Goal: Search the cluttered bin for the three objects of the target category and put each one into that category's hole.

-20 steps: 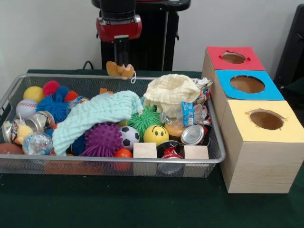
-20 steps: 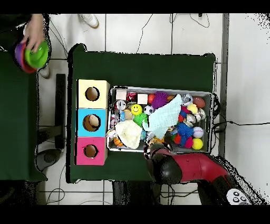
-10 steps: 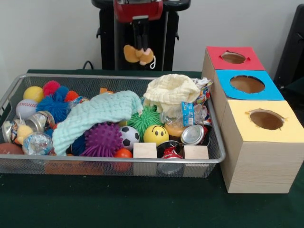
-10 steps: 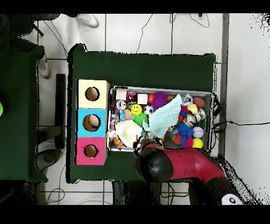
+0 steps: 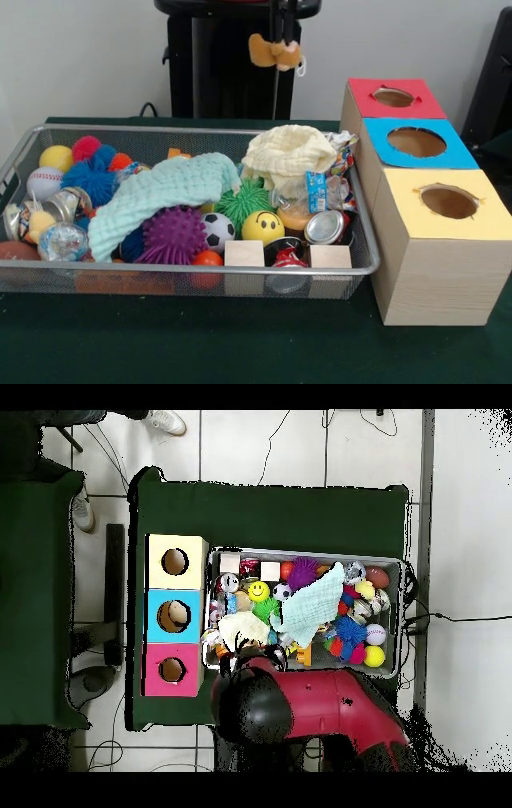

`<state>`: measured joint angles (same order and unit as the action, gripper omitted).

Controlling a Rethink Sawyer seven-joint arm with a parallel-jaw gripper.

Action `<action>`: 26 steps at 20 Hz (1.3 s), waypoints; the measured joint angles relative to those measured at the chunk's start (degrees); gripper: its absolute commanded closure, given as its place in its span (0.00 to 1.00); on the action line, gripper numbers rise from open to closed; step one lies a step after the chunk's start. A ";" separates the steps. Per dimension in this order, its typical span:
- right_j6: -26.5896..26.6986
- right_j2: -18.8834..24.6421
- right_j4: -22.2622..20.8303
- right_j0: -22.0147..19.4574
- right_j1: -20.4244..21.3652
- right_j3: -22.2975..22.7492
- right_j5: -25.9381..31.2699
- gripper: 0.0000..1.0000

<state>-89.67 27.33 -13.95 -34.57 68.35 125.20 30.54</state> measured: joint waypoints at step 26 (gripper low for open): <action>-5.47 -10.96 6.40 23.31 6.50 5.30 -0.01 1.00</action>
<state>-95.14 16.37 -7.55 -11.26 74.86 130.50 30.53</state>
